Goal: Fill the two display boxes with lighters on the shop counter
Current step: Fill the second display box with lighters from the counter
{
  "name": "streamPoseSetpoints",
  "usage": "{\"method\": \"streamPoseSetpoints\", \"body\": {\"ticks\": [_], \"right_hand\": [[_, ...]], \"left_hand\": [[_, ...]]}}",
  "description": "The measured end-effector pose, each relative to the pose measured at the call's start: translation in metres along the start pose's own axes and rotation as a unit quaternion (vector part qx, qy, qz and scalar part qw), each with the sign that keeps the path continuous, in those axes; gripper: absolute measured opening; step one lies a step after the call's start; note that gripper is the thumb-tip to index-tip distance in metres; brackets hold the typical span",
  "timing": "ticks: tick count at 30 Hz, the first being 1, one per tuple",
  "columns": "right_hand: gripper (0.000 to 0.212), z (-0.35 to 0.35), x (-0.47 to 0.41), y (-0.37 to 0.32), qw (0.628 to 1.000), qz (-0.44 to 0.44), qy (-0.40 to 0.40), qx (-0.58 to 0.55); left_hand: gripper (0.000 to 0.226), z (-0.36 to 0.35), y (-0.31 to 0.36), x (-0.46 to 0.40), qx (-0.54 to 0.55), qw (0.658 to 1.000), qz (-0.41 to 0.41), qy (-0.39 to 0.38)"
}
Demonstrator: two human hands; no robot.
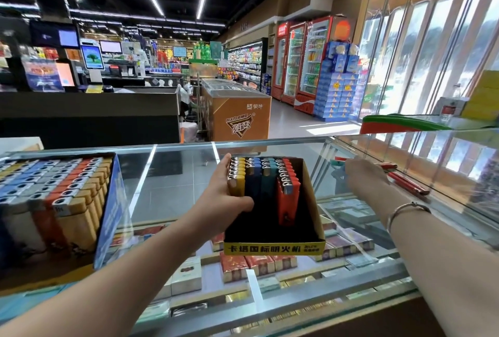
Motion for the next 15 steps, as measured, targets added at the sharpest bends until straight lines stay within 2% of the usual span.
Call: {"method": "streamPoseSetpoints", "body": {"ticks": [9, 15], "right_hand": [[0.017, 0.01, -0.003, -0.007, 0.99, 0.082, 0.118, 0.01], [0.011, 0.006, -0.012, -0.008, 0.994, 0.085, 0.071, -0.012]], "left_hand": [[0.095, -0.002, 0.0, 0.003, 0.014, 1.0, 0.021, -0.007], [0.093, -0.004, 0.003, 0.005, 0.012, 1.0, 0.006, -0.013]]}}
Point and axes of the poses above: each hand's wrist, its own x-axis away from the middle knuckle, its own z-axis out of the back of the hand, y = z × x, the point moved 7 cm from there along -x, towards the middle knuckle, and after that the axes turned 11 degrees about x, right-handed, at the moved point
